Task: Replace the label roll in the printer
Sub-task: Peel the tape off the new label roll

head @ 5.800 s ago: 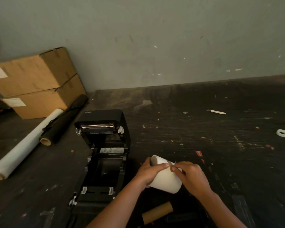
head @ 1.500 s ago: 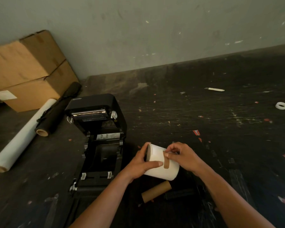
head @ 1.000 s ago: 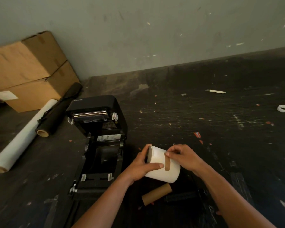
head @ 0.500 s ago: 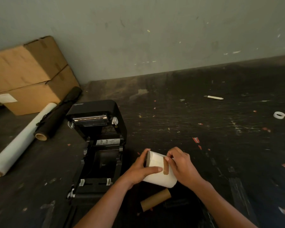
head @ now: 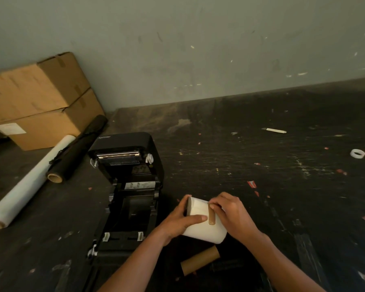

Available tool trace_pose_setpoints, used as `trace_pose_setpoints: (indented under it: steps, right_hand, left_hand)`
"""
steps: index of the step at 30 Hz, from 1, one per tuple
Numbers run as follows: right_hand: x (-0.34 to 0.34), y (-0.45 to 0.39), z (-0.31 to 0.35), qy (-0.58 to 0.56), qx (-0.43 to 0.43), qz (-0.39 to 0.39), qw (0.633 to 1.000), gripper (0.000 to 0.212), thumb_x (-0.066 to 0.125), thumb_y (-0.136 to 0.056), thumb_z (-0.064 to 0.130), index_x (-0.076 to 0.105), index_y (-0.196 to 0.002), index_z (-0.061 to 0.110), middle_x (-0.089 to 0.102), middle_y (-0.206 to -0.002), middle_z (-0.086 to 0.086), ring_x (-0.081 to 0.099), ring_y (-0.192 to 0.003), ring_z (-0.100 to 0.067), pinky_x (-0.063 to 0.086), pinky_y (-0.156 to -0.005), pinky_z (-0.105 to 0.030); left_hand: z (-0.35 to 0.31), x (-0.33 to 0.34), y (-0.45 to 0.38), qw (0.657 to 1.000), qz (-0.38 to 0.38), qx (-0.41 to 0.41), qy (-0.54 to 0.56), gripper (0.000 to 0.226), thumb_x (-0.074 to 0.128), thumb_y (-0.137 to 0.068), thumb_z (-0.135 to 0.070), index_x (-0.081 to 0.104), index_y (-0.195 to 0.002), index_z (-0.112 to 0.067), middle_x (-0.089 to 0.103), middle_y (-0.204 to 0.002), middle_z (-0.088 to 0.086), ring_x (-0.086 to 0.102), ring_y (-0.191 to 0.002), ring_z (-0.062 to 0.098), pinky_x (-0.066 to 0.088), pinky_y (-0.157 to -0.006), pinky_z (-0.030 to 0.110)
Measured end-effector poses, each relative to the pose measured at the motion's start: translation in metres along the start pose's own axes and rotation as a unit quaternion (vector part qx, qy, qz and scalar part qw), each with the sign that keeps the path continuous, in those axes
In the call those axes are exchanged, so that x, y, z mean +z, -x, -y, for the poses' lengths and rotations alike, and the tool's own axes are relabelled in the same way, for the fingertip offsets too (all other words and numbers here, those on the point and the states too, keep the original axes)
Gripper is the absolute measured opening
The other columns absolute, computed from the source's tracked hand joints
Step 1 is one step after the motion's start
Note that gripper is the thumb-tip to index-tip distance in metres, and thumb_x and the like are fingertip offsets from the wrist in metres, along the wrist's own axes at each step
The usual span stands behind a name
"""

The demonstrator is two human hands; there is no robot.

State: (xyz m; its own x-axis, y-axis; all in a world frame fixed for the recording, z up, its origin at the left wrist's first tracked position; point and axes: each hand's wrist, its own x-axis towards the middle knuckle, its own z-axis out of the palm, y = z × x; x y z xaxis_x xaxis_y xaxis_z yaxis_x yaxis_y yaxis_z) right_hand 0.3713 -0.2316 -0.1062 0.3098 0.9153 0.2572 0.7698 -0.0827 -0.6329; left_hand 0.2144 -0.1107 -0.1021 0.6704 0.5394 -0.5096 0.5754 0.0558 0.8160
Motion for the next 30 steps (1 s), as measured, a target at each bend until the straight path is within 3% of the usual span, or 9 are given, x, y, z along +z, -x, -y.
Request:
trace_pose_setpoints:
  steps: [3, 7, 15, 24, 30]
  right_hand:
    - [0.001, 0.008, 0.001, -0.004, 0.001, -0.027, 1.0, 0.015, 0.057, -0.09, 0.016, 0.065, -0.102, 0.02, 0.059, -0.102, 0.007, 0.054, -0.091, -0.002, 0.039, -0.08, -0.01]
    - [0.001, 0.021, 0.003, -0.035, 0.004, -0.053, 0.998, 0.014, 0.058, -0.089, 0.016, 0.065, -0.101, 0.018, 0.053, -0.104, 0.007, 0.053, -0.094, -0.005, 0.045, -0.08, -0.018]
    - [0.001, 0.032, 0.007, -0.082, 0.016, -0.075, 0.994, 0.019, 0.06, -0.087, 0.015, 0.064, -0.102, 0.027, 0.05, -0.109, 0.02, 0.048, -0.106, 0.01, 0.04, -0.085, -0.008]
    - [0.0, 0.033, 0.004, -0.105, 0.009, -0.084, 0.991, 0.02, 0.061, -0.087, 0.014, 0.066, -0.103, 0.025, 0.058, -0.107, 0.019, 0.054, -0.105, 0.007, 0.044, -0.09, -0.012]
    - [-0.002, 0.035, 0.0, -0.073, -0.038, -0.069, 0.994, 0.02, 0.061, -0.086, 0.016, 0.068, -0.104, 0.023, 0.058, -0.111, 0.016, 0.054, -0.107, 0.005, 0.043, -0.09, -0.011]
  left_hand:
    - [0.001, 0.0, 0.0, 1.0, -0.002, -0.003, 0.012, 0.111, 0.079, -0.06, -0.055, 0.014, -0.149, -0.044, 0.045, -0.138, -0.001, 0.052, -0.114, 0.017, 0.047, -0.1, 0.042]
    - [0.006, 0.0, 0.0, 0.999, -0.008, -0.013, 0.044, 0.106, 0.079, -0.066, -0.051, 0.014, -0.149, -0.045, 0.048, -0.136, -0.001, 0.054, -0.113, 0.018, 0.049, -0.098, 0.042]
    - [0.007, 0.0, -0.003, 0.998, -0.015, -0.021, 0.062, 0.111, 0.08, -0.056, -0.054, 0.018, -0.147, -0.046, 0.055, -0.125, -0.005, 0.058, -0.109, 0.018, 0.051, -0.096, 0.044]
    - [0.007, -0.005, -0.006, 0.996, -0.003, -0.048, 0.081, 0.112, 0.084, -0.052, -0.056, 0.022, -0.145, -0.05, 0.056, -0.126, -0.002, 0.058, -0.111, 0.022, 0.053, -0.094, 0.047]
    - [0.01, -0.007, -0.008, 0.993, 0.009, -0.051, 0.104, 0.103, 0.085, -0.054, -0.056, 0.029, -0.14, -0.051, 0.058, -0.124, -0.001, 0.059, -0.11, 0.023, 0.057, -0.084, 0.041]
